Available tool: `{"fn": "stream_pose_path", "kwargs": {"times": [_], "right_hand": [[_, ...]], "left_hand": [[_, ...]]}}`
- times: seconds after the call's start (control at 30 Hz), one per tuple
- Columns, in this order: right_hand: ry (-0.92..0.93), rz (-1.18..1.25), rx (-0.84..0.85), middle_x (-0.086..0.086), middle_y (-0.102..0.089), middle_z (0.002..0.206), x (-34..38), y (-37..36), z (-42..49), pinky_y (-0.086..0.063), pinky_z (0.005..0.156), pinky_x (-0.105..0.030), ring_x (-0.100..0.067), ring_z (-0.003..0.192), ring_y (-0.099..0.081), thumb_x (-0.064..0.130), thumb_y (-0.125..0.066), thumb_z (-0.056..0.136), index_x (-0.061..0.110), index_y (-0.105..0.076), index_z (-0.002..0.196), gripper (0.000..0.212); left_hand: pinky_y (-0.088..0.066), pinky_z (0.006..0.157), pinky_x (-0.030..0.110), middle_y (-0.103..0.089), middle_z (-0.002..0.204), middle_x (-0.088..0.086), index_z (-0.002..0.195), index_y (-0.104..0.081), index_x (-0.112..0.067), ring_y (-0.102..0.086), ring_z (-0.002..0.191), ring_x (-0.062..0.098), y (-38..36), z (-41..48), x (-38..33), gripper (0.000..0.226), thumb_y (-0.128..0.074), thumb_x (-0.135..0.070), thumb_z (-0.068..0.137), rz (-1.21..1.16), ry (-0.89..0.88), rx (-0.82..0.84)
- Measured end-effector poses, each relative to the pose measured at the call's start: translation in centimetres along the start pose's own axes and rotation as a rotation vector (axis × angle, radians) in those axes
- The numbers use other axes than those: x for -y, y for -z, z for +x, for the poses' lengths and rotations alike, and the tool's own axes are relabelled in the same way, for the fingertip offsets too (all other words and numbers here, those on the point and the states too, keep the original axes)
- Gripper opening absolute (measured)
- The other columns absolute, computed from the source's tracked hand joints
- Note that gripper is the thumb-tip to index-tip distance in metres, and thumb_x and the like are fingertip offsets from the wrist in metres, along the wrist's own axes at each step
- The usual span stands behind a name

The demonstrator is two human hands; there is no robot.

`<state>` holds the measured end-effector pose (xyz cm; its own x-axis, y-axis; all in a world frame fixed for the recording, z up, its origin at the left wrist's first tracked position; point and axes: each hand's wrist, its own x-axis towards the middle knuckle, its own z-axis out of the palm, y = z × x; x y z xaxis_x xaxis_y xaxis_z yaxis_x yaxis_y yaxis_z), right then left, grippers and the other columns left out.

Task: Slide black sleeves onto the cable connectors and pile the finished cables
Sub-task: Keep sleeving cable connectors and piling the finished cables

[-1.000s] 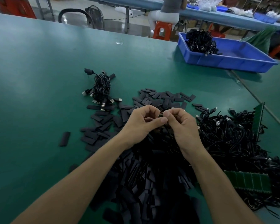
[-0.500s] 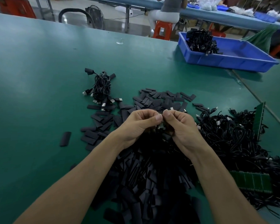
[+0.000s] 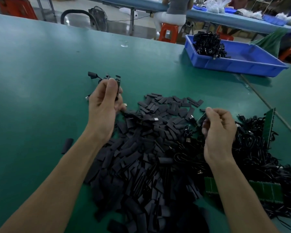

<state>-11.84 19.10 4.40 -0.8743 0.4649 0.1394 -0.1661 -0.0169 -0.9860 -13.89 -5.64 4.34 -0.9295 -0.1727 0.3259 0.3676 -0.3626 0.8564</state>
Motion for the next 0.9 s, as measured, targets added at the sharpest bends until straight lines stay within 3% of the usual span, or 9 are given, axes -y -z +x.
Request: {"fn": "stream_pose_path", "kwargs": {"times": [0.07, 0.13, 0.23, 0.33, 0.4, 0.5, 0.63, 0.73, 0.9], "right_hand": [[0.067, -0.113, 0.229, 0.013, -0.056, 0.06, 0.1, 0.1, -0.5, -0.042, 0.059, -0.019, -0.002, 0.054, -0.048, 0.016, -0.058, 0.099, 0.024, -0.063, 0.073, 0.028], [0.101, -0.324, 0.469, 0.006, -0.061, 0.055, 0.2, -0.3, -1.0, -0.046, 0.059, -0.017, -0.003, 0.048, -0.052, 0.03, -0.054, 0.102, 0.024, -0.067, 0.068, 0.037], [0.124, -0.679, 0.675, 0.005, -0.066, 0.058, 0.0, -1.4, -1.6, -0.044, 0.053, -0.011, 0.001, 0.047, -0.054, 0.048, -0.057, 0.097, 0.024, -0.07, 0.072, 0.037], [0.255, -1.006, 0.772, 0.014, -0.068, 0.087, -0.4, -2.7, -2.0, -0.049, 0.074, -0.018, -0.002, 0.083, -0.063, 0.037, -0.067, 0.094, 0.029, -0.071, 0.094, 0.009], [0.303, -1.201, 0.794, 0.008, -0.062, 0.107, -0.8, -3.1, -2.4, -0.048, 0.088, -0.03, -0.013, 0.105, -0.058, 0.038, -0.067, 0.094, 0.028, -0.068, 0.115, 0.024], [0.275, -1.306, 0.752, 0.001, -0.057, 0.119, -1.0, -3.2, -2.8, -0.044, 0.094, -0.034, -0.02, 0.115, -0.054, 0.042, -0.066, 0.094, 0.026, -0.059, 0.131, 0.041], [0.213, -1.3, 0.736, -0.002, -0.056, 0.121, -1.1, -2.9, -2.6, -0.045, 0.1, -0.038, -0.023, 0.117, -0.052, 0.042, -0.07, 0.091, 0.026, -0.052, 0.135, 0.051], [0.203, -1.291, 0.776, 0.0, -0.062, 0.124, -1.0, -2.8, -2.4, -0.044, 0.1, -0.037, -0.021, 0.121, -0.054, 0.037, -0.072, 0.09, 0.028, -0.054, 0.136, 0.05], [0.205, -1.186, 0.732, 0.008, -0.066, 0.106, -1.2, -2.6, -2.5, -0.051, 0.095, -0.039, -0.018, 0.107, -0.062, 0.031, -0.076, 0.088, 0.028, -0.071, 0.115, 0.028]], "left_hand": [[-0.041, 0.054, 0.026, -0.047, 0.059, -0.009, 0.076, -0.065, -0.035, -0.036, 0.052, 0.007, 0.4, -0.4, -0.2, 0.03, -0.048, -0.039, 0.1, 0.226, -0.125, -0.034], [-0.039, 0.053, 0.026, -0.057, 0.066, -0.012, 0.084, -0.065, -0.038, -0.043, 0.056, 0.004, 0.4, -1.2, 0.0, 0.026, -0.044, -0.04, 0.099, 0.427, -0.214, 0.02], [-0.037, 0.06, 0.008, -0.057, 0.071, -0.024, 0.1, -0.058, -0.035, -0.049, 0.064, -0.004, 0.2, -2.2, 1.0, 0.019, -0.04, -0.032, 0.102, 0.601, -0.199, 0.149], [-0.039, 0.066, 0.011, -0.06, 0.079, -0.003, 0.109, -0.058, -0.036, -0.05, 0.071, 0.002, 0.2, -2.5, 1.9, 0.023, -0.043, -0.02, 0.1, 0.643, -0.093, 0.205], [-0.04, 0.067, 0.009, -0.058, 0.079, -0.007, 0.118, -0.061, -0.026, -0.051, 0.07, -0.002, 0.3, -2.5, 2.2, 0.024, -0.046, -0.015, 0.103, 0.688, -0.06, 0.243], [-0.041, 0.078, 0.008, -0.061, 0.097, -0.015, 0.129, -0.064, -0.015, -0.057, 0.091, -0.001, 0.6, -2.1, 2.4, 0.029, -0.051, -0.013, 0.104, 0.804, -0.058, 0.284], [-0.047, 0.081, 0.019, -0.063, 0.097, -0.006, 0.133, -0.063, -0.015, -0.058, 0.089, 0.009, 0.7, -1.9, 2.7, 0.033, -0.057, -0.013, 0.101, 0.849, -0.025, 0.309], [-0.053, 0.087, 0.024, -0.068, 0.092, -0.014, 0.133, -0.063, -0.02, -0.066, 0.091, 0.008, 0.6, -1.9, 2.7, 0.034, -0.059, -0.013, 0.1, 0.81, -0.004, 0.303], [-0.054, 0.083, 0.027, -0.073, 0.086, -0.016, 0.112, -0.055, -0.043, -0.069, 0.084, 0.008, 0.7, -1.8, 2.3, 0.032, -0.064, -0.017, 0.097, 0.727, 0.008, 0.281]]}}
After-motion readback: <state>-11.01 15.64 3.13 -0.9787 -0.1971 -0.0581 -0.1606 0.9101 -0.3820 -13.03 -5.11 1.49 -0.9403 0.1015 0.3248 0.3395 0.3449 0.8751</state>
